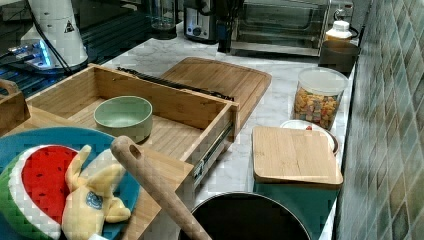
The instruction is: Close the drawer.
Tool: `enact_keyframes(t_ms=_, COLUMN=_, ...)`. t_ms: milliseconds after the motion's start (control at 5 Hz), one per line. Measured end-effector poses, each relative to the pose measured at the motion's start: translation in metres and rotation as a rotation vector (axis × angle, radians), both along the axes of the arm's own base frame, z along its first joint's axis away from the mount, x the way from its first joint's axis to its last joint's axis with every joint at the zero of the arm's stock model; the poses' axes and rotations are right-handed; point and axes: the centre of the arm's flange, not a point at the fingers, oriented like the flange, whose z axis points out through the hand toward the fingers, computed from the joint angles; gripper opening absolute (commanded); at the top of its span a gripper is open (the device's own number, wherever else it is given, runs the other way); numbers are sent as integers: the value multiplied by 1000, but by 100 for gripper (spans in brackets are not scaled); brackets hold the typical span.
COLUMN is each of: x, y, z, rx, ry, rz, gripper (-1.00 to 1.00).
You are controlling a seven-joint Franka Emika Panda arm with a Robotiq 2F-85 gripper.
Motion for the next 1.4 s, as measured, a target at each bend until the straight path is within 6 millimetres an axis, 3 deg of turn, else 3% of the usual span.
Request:
enact_keyframes(t_ms=400, x=5, y=7, z=-43, rx=23, ry=0, rz=-14, gripper=-100)
enact_keyframes(t_ms=600, x=-1, y=5, z=-71, rx=28, ry=34, rz=-14, gripper=-100)
enact_keyframes(t_ms=800, x=-21, y=-2, z=-93, rx=17, ry=110, rz=-28, gripper=-100)
enact_keyframes(t_ms=1000, x=-34, y=-5, z=-106, rx=16, ry=145, rz=-32, gripper=-100)
enact_keyframes(t_ms=1400, x=-36, y=-22, z=-107, rx=-2, ry=138, rz=18, gripper=-100)
